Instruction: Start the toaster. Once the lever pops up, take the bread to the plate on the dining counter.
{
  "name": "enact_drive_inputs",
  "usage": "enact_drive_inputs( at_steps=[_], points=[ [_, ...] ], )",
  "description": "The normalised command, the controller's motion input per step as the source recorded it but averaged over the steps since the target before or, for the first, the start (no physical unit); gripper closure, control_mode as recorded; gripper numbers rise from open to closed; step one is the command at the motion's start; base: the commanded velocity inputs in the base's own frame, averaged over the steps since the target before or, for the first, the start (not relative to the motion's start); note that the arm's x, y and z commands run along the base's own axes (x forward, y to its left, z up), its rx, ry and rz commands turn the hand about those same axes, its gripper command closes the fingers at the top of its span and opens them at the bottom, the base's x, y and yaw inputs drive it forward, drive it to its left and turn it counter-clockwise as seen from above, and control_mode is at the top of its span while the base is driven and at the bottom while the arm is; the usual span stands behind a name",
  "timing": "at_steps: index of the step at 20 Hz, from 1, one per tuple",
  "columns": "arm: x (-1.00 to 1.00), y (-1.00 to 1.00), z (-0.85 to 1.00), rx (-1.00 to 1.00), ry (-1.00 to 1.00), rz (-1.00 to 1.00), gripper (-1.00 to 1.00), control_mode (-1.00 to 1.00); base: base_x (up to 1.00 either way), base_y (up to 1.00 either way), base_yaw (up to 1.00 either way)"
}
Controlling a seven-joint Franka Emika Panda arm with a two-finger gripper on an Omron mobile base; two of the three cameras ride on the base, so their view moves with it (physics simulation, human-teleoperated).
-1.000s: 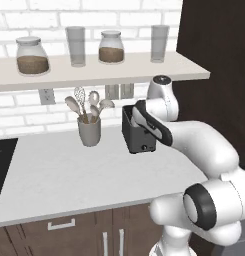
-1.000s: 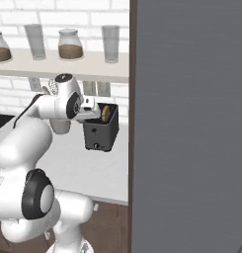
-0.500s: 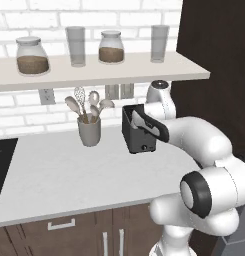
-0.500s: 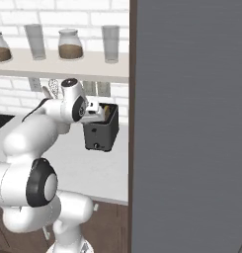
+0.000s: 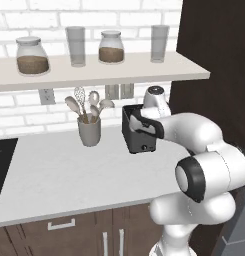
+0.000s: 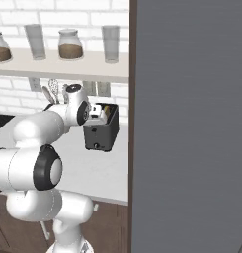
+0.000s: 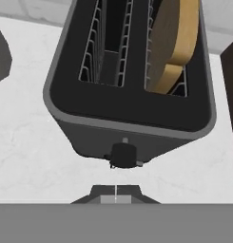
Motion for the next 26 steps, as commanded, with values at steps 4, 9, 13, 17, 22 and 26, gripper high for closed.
enact_drive_inputs(
  at_steps=[4, 9, 13, 17, 22, 26],
  points=[
    [0.20, -0.01, -0.18, 0.00, 0.00, -0.01, 1.00, -1.00, 0.00, 0.00, 0.00],
    [0.18, -0.05, -0.02, 0.00, 0.00, 0.00, 1.00, -1.00, 0.00, 0.00, 0.00],
    [0.36, -0.09, 0.00, 0.00, 0.00, 0.00, 1.00, -1.00, 0.00, 0.00, 0.00],
    [0.10, 0.00, -0.05, 0.00, 0.00, 0.00, 1.00, -1.00, 0.00, 0.00, 0.00],
    [-0.06, 0.00, -0.15, 0.00, 0.00, 0.00, 1.00, -1.00, 0.00, 0.00, 0.00],
    [-0.14, 0.00, -0.13, 0.00, -0.01, 0.00, 1.00, -1.00, 0.00, 0.00, 0.00]
  ],
)
